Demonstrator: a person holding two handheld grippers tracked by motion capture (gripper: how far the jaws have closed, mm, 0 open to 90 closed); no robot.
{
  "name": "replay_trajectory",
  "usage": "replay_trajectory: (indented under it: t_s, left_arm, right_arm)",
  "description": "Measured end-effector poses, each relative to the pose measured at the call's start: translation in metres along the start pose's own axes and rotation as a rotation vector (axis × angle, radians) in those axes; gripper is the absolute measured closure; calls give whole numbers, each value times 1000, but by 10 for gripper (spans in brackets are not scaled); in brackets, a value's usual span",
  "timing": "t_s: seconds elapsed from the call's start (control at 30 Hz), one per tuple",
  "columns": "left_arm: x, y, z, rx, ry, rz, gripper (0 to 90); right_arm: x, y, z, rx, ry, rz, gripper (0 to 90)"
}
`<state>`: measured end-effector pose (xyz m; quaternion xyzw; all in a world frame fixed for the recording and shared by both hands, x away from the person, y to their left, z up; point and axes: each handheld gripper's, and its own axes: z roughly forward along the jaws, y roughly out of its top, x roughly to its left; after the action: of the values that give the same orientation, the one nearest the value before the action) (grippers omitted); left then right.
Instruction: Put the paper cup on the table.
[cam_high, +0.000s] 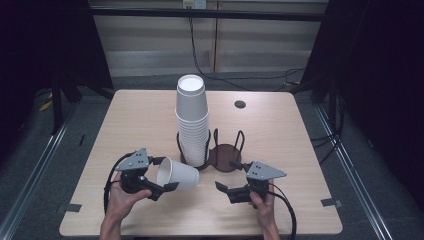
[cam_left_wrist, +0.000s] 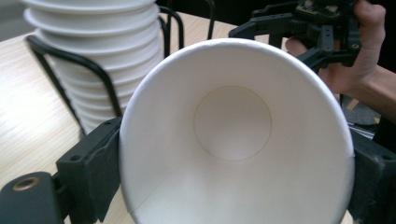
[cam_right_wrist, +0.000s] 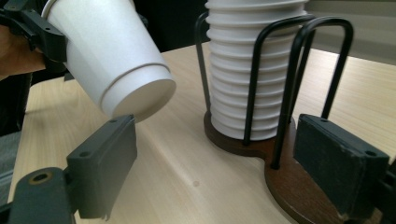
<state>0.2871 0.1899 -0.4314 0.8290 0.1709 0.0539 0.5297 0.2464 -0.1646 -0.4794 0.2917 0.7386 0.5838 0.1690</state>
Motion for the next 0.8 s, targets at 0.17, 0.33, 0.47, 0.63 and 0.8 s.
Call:
replay_trajectory:
  t_s: [0.17,0.33,0.47,0.63,0.8]
  left_arm:
    - [11,-3,-11,17,40,-34,94]
    - [17,-1,-15,49,61,-41,93]
    - [23,0,-20,56,63,-42,93]
    - [31,0,-25,69,85,-60,92]
    - [45,7,-28,132,191,-92,90]
  right_arm:
    - [0,-6,-3,-32,-83,7,131]
    - [0,-15,-5,-85,-194,28,133]
    - [-2,-20,-6,-122,-247,34,133]
    - [-3,-27,-5,-166,-293,41,133]
    - [-3,-29,-3,-199,-344,27,132]
